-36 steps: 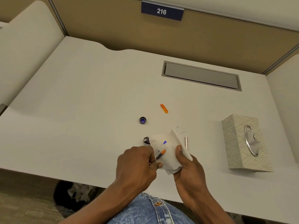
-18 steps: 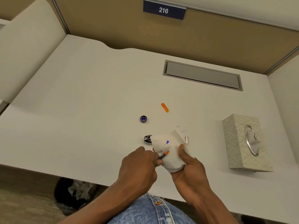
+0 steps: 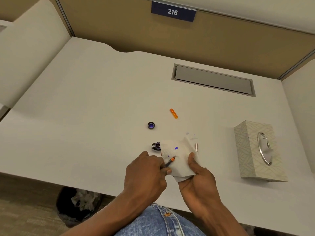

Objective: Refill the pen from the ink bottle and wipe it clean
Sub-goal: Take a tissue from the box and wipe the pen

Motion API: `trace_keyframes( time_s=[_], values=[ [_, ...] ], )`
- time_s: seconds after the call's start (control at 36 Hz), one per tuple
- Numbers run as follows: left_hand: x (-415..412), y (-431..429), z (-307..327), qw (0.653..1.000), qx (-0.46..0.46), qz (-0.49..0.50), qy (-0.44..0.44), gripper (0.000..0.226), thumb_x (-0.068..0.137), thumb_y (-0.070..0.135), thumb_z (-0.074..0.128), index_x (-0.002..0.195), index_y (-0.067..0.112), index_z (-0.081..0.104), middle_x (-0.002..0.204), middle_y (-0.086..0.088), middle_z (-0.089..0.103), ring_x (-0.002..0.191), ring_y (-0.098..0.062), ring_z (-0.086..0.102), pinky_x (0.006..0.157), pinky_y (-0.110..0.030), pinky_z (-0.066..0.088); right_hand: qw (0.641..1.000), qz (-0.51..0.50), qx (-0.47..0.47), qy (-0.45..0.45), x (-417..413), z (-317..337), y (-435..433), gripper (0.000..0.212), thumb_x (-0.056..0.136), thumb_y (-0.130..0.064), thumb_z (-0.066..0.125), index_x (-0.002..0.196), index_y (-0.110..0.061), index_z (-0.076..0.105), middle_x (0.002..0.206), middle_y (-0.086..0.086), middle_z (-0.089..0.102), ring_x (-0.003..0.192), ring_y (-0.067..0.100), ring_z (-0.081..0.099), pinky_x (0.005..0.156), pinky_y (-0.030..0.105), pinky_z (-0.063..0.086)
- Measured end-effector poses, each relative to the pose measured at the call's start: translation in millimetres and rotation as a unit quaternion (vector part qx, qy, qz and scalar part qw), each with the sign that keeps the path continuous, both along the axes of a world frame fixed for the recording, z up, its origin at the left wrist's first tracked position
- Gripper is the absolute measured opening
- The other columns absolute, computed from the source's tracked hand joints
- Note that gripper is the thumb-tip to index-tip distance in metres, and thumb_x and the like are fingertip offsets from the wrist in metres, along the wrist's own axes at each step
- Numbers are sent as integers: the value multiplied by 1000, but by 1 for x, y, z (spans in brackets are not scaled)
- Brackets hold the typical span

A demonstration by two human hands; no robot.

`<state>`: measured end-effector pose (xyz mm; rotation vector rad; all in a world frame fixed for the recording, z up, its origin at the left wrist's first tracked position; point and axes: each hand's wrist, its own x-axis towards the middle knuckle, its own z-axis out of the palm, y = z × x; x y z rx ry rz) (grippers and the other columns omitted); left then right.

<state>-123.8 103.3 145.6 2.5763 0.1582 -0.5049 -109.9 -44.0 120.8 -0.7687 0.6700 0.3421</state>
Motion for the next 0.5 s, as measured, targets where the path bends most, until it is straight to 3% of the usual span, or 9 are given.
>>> trace_keyframes(
  time_s=[0.06, 0.14, 0.25, 0.39, 0.5],
  values=[
    [0, 1, -1, 1000, -2, 7, -8, 29, 101, 55, 58, 100, 29, 71, 87, 12, 58, 90, -6, 41, 72, -28, 37, 1000, 1, -5, -2, -1, 2, 0, 30, 93, -26, 60, 97, -14, 87, 128, 24, 75, 117, 42, 69, 97, 52, 60],
    [-1, 2, -3, 1000, -3, 3, -19, 32, 98, 57, 60, 97, 27, 70, 91, 11, 65, 95, -7, 48, 72, -28, 40, 1000, -5, -10, 5, -2, 3, 0, 31, 93, -25, 60, 112, -8, 78, 128, 24, 74, 120, 42, 69, 90, 47, 62],
    [-3, 1, -2, 1000, 0, -8, -25, 31, 96, 58, 62, 95, 27, 67, 80, 14, 49, 100, -9, 54, 77, -29, 44, 1000, -10, -11, 16, -2, 2, 1, 28, 94, -23, 60, 112, -10, 77, 127, 22, 75, 123, 41, 69, 94, 48, 59],
    [-5, 0, -4, 1000, 3, -15, -25, 32, 93, 59, 65, 96, 27, 67, 73, 14, 43, 91, -8, 48, 76, -29, 42, 1000, -3, -1, 23, -1, 2, 2, 37, 88, -26, 63, 119, -8, 71, 126, 22, 76, 123, 41, 68, 96, 48, 57],
    [-5, 0, -5, 1000, -5, 9, -22, 31, 91, 61, 66, 87, 30, 62, 83, 13, 61, 94, -7, 54, 71, -28, 37, 999, -4, 12, 33, -2, 0, 1, 38, 91, -26, 62, 123, -7, 69, 129, 24, 74, 126, 45, 66, 96, 50, 58]
  ],
)
